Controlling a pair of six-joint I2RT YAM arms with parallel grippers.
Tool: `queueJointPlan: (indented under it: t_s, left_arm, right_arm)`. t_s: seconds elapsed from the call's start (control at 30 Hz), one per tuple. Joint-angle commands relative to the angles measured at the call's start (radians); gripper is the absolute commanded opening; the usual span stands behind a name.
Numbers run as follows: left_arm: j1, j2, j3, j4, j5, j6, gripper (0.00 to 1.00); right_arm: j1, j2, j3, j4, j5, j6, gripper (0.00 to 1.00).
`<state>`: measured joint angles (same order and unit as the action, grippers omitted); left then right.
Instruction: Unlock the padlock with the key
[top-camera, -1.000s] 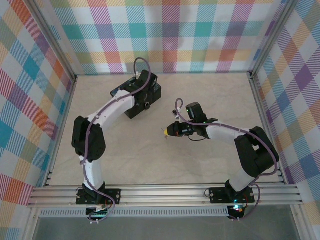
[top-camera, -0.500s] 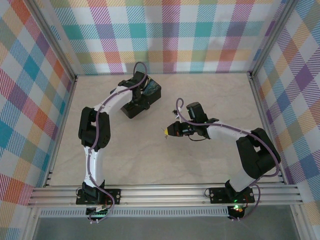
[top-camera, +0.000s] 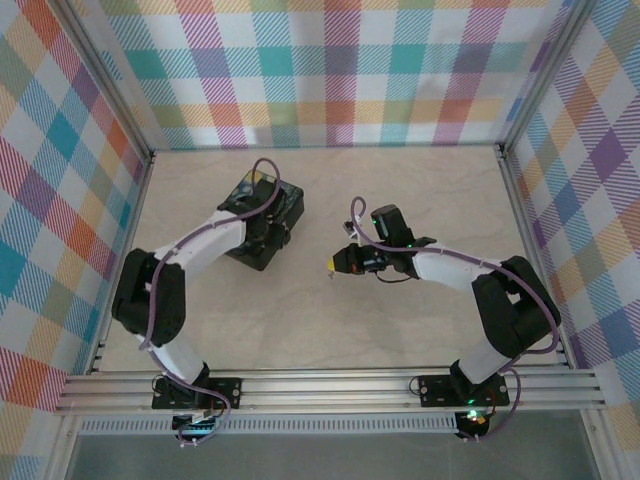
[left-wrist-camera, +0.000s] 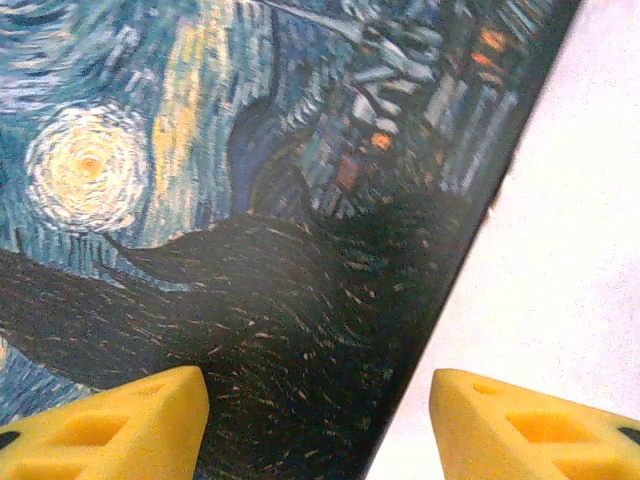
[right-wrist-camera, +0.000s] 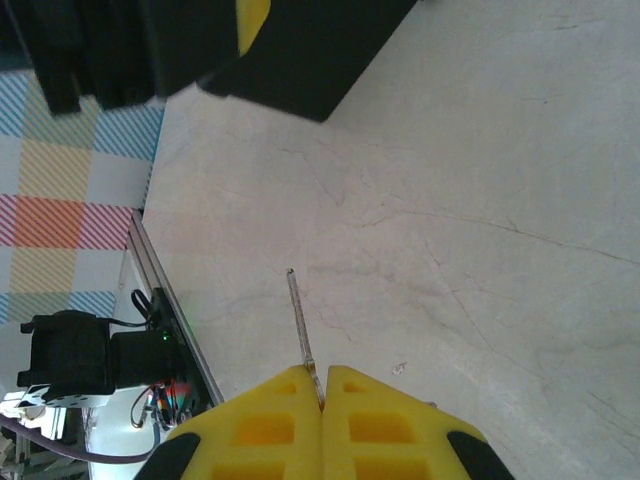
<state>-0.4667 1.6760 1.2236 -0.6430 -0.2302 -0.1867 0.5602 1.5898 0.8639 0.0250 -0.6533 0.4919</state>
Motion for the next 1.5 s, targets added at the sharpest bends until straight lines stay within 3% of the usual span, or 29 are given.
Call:
queueJointPlan:
  t_s: [0.0, 0.27, 0.47, 0.67, 0.87, 1.17, 1.3, 1.47]
  left_arm:
    - [-0.035, -0.021, -0.131, -0.150, 0.002, -0.096, 0.61]
    - [-0.062, -0.155, -0.112, -0.225, -0.072, -0.244, 0.68]
    - [-0.194, -0.154, -0.016, -0.301, -0.086, -0.419, 0.68]
    - [-0.298, -0.128, -0.099, -0.283, -0.034, -0.540, 0.68]
    - [-0.253, -0.120, -0.175, -0.253, -0.096, -0.536, 0.69]
    - [-0.094, -0.173, -0.208, -0.209, -0.170, -0.477, 0.70]
    - [0.000, -0.188, -0.217, -0.153, -0.171, -0.440, 0.71]
    - [0.051, -0.159, -0.149, -0.153, -0.161, -0.416, 0.71]
  right_arm:
    - [0.021, -0.040, -0.008, 0.001, 0.004, 0.009, 0.00]
    - [0.032, -0.125, -0.048, -0.027, 0.035, 0.010, 0.00]
    - [0.030, -0.155, -0.045, -0.069, 0.060, -0.017, 0.00]
    - [0.027, -0.156, -0.039, -0.093, 0.078, -0.034, 0.00]
    - [0.023, -0.162, -0.048, -0.099, 0.083, -0.047, 0.00]
    - [0.023, -0.161, -0.056, -0.088, 0.083, -0.038, 0.00]
    - [0.023, -0.148, -0.055, -0.075, 0.076, -0.032, 0.00]
    - [0.022, -0.141, -0.052, -0.073, 0.073, -0.032, 0.00]
